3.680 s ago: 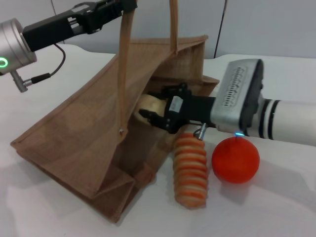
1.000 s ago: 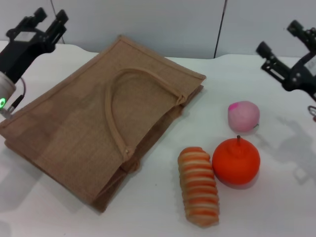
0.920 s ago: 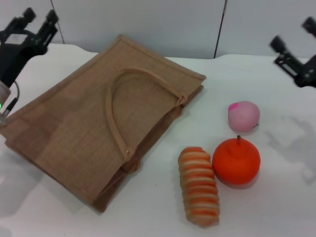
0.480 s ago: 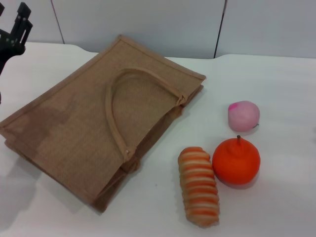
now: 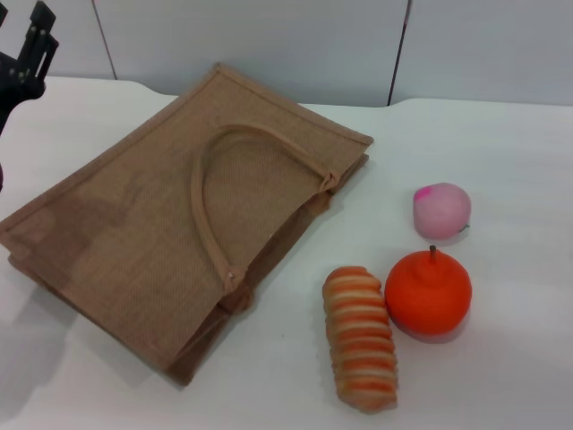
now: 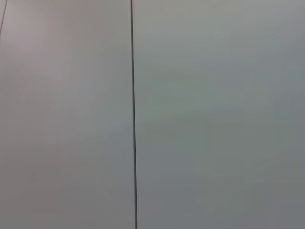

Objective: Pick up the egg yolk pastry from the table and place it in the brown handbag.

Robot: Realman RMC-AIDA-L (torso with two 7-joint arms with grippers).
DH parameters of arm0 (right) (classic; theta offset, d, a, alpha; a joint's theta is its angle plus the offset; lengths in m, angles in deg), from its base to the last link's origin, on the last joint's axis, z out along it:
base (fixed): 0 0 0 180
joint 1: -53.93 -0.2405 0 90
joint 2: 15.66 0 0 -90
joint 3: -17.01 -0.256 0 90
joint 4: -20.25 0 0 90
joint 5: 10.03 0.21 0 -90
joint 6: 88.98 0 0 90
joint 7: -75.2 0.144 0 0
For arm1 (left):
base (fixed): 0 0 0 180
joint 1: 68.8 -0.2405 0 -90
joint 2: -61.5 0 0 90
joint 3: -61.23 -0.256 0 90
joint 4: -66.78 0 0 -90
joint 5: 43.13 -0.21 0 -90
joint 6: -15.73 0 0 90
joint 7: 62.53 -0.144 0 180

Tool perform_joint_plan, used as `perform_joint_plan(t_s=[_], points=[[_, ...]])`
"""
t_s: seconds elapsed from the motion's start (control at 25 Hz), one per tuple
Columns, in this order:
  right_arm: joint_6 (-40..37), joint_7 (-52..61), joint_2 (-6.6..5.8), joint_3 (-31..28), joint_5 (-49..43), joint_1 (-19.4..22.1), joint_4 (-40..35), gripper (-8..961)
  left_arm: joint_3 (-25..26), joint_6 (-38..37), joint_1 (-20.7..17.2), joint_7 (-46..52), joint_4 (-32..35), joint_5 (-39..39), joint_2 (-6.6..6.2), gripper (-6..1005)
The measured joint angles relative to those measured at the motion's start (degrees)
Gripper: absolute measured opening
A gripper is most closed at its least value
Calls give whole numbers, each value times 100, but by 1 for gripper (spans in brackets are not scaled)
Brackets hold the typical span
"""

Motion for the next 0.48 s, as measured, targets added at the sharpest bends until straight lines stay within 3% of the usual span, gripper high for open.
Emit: perform_joint_plan(t_s=[0.48], points=[[0,6,-5,-10,79,26,0,851,-29,7,11,81,0,0,7,619]])
